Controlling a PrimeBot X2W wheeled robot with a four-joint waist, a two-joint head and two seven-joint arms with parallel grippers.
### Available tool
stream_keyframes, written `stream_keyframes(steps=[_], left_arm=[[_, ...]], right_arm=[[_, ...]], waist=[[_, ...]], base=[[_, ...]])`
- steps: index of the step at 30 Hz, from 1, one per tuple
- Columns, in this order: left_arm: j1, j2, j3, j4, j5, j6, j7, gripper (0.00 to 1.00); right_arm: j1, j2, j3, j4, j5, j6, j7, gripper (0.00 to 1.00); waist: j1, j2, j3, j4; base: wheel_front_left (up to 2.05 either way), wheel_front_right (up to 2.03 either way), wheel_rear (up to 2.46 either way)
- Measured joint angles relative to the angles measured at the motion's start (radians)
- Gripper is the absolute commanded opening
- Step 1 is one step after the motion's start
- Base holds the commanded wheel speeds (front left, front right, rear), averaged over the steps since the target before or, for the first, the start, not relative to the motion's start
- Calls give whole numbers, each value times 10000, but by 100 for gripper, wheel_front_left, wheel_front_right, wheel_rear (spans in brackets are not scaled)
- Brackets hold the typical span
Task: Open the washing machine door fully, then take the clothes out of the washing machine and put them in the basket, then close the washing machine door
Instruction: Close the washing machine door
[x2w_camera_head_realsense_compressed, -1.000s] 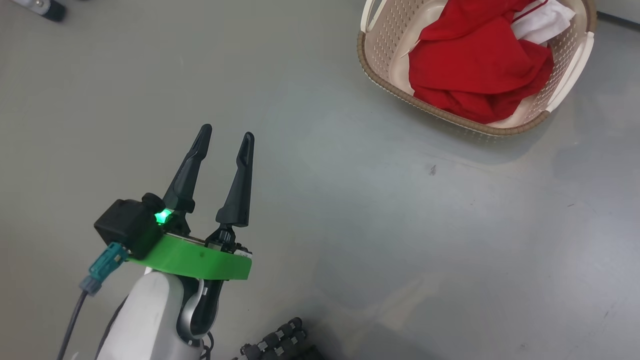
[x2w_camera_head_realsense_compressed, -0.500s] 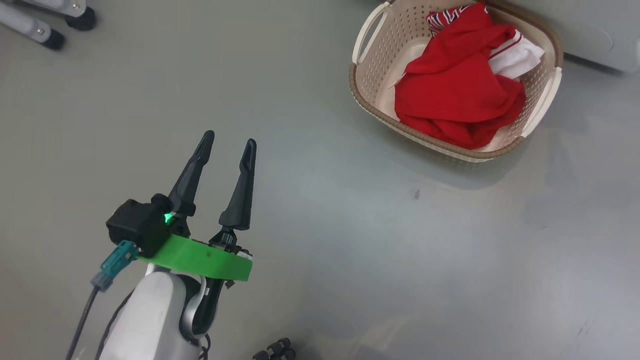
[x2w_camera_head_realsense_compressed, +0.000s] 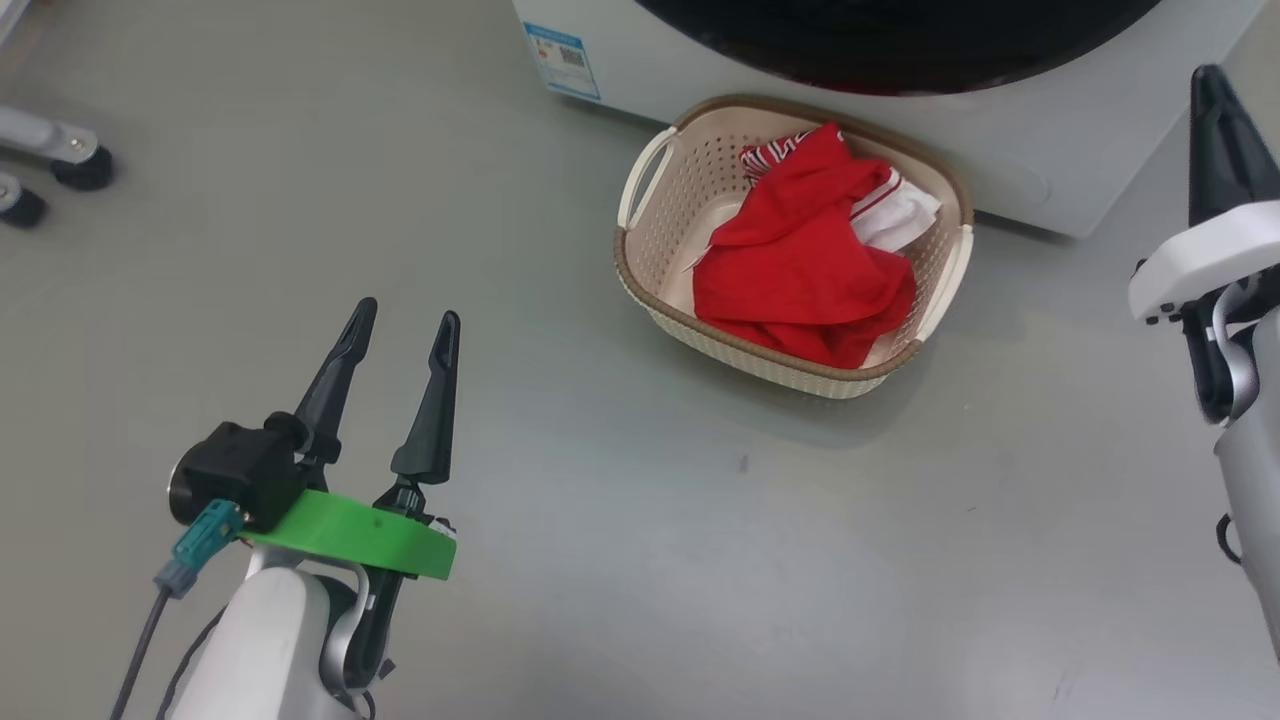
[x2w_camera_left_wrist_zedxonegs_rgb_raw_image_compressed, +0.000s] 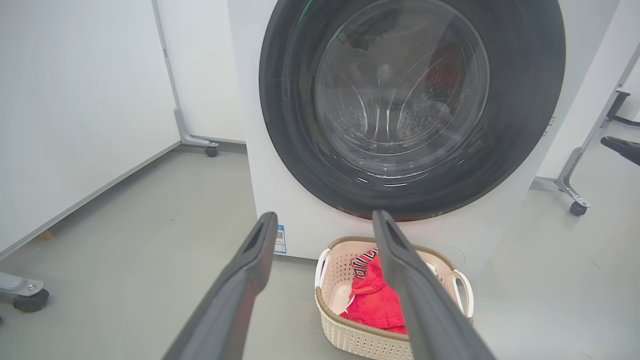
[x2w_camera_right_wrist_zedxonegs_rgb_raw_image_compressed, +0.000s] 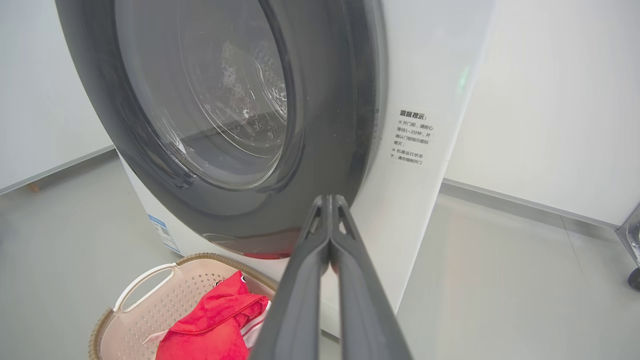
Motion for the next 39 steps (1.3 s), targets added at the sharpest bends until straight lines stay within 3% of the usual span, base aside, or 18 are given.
stream_keyframes(steps=[6, 11, 18, 25, 26, 27, 39], left_arm=[[372, 157, 410, 56, 178, 0, 0, 100], [793, 228, 543, 188, 174, 0, 0, 100], [1082, 347, 761, 238, 174, 0, 0, 100], [1217, 437, 1097, 134, 291, 0, 0, 100], [1230, 439, 1151, 109, 295, 0, 0, 100], [1251, 439, 1177, 102, 328, 0, 0, 100], [1552, 311, 982, 207, 150, 0, 0, 100]], right_arm=[[1082, 408, -192, -539, 213, -12, 0, 0], [1840, 660, -403, -1254, 326, -265, 0, 0], [3172, 999, -479, -1973, 410, -345, 0, 0], [4178, 1076, -343, -2627, 230, -451, 0, 0], [4301, 1110, -355, -2773, 228, -476, 0, 15], [4402, 1156, -395, -2922, 228, -537, 0, 100], [5622, 1367, -713, -4103, 213, -878, 0, 100]], waist=[[0, 0, -736, -613], [0, 0, -1253, -1218], [-1, 0, -1866, -2071], [0, 0, -2310, -2872], [-1, 0, -2362, -2976], [0, 0, -2411, -3072], [-1, 0, -2945, -3745]], base=[[0, 0, 0], [0, 0, 0], [0, 0, 0], [0, 0, 0], [0, 0, 0], [0, 0, 0], [0, 0, 0]])
